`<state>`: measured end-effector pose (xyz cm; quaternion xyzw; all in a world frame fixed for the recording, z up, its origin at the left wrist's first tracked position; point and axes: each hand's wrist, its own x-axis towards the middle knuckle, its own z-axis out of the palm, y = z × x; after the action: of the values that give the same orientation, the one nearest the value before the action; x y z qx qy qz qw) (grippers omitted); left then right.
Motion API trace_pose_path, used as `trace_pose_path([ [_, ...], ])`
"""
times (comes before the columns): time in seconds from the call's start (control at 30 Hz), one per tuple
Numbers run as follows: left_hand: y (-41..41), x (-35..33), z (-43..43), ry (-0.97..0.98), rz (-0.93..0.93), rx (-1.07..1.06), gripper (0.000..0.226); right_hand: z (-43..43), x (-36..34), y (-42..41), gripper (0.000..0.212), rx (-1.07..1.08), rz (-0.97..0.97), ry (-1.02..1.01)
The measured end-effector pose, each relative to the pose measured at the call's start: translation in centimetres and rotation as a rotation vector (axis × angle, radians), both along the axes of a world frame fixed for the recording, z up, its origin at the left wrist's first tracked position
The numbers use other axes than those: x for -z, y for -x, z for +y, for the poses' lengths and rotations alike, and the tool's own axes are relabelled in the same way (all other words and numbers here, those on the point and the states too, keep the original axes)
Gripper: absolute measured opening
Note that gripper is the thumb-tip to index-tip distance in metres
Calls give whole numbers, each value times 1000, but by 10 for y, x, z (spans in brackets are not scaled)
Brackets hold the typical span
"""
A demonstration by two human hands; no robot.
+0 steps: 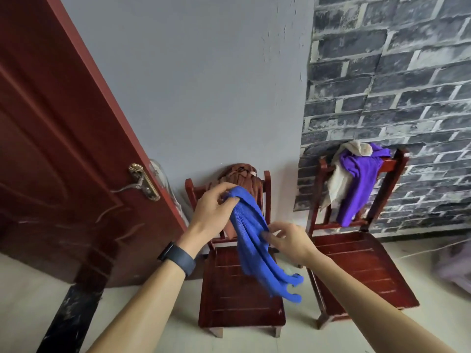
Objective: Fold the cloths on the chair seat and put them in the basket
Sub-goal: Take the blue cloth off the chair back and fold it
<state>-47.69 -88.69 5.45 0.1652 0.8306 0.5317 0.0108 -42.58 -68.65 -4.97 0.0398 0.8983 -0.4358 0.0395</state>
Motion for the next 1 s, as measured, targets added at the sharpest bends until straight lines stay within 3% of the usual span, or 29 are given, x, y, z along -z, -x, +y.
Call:
trace_pose_path([
  [0.23, 5, 21, -45, -37, -70, -268, 23, 35, 32, -5, 7, 51, -62, -185],
  [0.4, 1, 24, -46, -63, -232, -66, 28, -20, 25, 2, 59, -114, -65, 172],
  [0.47, 2, 25, -43, -55, -275, 30, 30, -52, 26, 13, 56, -170, -54, 252],
  [0.6, 10, 24, -57, -119, -323, 19, 18, -78, 22, 28, 8, -178, -47, 126],
  [0.7, 21, 33, -89, -101, -332, -53, 23, -74, 21, 29, 13, -145, -101, 139],
  [0.8, 28, 50, -116, -49, -308, -189, 42, -67, 26, 22, 20, -212, 0, -47],
  [1.0, 25, 81, -144, -89, -189, -384, 31, -47, 47, 1, 49, -384, -55, -368],
])
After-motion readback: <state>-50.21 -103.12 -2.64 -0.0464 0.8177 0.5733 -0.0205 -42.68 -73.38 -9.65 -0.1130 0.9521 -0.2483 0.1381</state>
